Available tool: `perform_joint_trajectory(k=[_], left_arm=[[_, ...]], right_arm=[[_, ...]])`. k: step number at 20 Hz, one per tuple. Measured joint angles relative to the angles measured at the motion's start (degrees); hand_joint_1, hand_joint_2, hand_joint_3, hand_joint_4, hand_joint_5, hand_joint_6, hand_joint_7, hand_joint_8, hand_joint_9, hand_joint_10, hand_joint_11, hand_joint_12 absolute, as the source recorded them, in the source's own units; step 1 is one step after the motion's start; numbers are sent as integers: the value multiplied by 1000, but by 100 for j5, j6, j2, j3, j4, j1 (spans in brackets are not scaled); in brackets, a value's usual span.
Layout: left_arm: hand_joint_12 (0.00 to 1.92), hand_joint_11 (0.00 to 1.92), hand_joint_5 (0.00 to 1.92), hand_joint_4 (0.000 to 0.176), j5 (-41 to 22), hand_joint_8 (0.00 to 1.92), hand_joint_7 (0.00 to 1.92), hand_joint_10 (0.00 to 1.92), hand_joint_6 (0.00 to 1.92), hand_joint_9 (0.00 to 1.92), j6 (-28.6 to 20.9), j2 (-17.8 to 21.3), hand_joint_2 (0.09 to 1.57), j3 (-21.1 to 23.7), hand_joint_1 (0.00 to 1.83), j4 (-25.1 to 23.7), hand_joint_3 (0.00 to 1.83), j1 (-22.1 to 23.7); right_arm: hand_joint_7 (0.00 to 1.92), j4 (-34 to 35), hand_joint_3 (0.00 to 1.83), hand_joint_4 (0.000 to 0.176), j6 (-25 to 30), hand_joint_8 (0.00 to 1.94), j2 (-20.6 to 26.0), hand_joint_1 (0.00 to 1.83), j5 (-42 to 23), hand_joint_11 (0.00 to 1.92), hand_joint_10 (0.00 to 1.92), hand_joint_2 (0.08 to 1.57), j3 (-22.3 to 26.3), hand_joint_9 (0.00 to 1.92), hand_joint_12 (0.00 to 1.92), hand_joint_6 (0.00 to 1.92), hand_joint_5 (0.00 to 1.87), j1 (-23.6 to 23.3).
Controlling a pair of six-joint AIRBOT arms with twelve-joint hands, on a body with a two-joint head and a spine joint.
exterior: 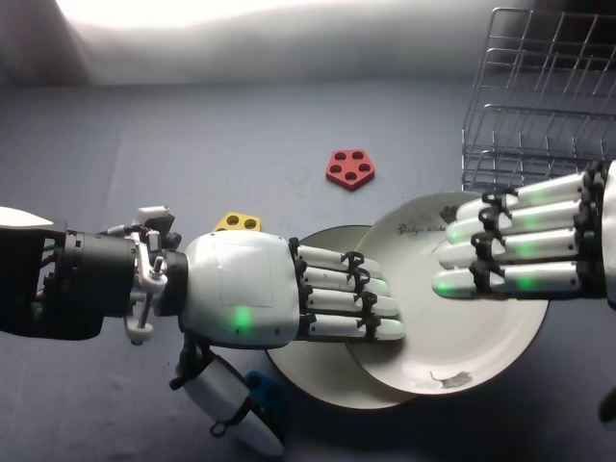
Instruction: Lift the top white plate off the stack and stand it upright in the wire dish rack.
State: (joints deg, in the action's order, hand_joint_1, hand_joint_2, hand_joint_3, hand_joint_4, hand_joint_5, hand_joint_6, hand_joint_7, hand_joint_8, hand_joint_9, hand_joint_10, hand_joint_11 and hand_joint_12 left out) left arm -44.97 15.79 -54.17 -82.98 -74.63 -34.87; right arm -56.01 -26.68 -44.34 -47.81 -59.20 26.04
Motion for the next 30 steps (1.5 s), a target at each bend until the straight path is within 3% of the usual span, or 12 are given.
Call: perform_joint_trajectory(k=[4, 9, 16, 24, 30], left_arm=[[11, 74, 69, 0, -22, 0, 104, 1, 0, 100, 2, 0, 972, -24, 127, -9, 0, 0], [20, 98, 62, 0, -55, 2, 85, 2, 3, 79, 0, -13, 979, -59, 97, -17, 2, 0], [45, 176, 110, 0, -76, 7, 159, 10, 4, 173, 4, -24, 958, -83, 152, -13, 0, 0], [16, 118, 74, 0, -98, 0, 105, 0, 0, 112, 24, -31, 968, -94, 117, -2, 3, 0], [3, 91, 68, 0, -125, 0, 98, 0, 0, 94, 22, -59, 966, -142, 118, 11, 0, 0]], right_arm=[[190, 94, 16, 0, -192, 9, -33, 1171, 203, 335, 11, 898, 13, 249, 42, 21, 163, 24], [327, 81, 2, 0, -190, 7, -90, 1263, 258, 441, 10, 963, 42, 378, 70, 6, 336, 66], [367, 162, 2, 0, -269, 0, -343, 1249, 304, 473, 0, 954, -13, 397, 61, 6, 388, 201], [302, 564, 11, 0, -299, 0, -608, 1269, 468, 399, 0, 999, -273, 318, 26, 0, 372, 417], [376, 905, 1, 0, -382, 6, -822, 1249, 586, 474, 7, 993, -297, 382, 58, 6, 429, 417]])
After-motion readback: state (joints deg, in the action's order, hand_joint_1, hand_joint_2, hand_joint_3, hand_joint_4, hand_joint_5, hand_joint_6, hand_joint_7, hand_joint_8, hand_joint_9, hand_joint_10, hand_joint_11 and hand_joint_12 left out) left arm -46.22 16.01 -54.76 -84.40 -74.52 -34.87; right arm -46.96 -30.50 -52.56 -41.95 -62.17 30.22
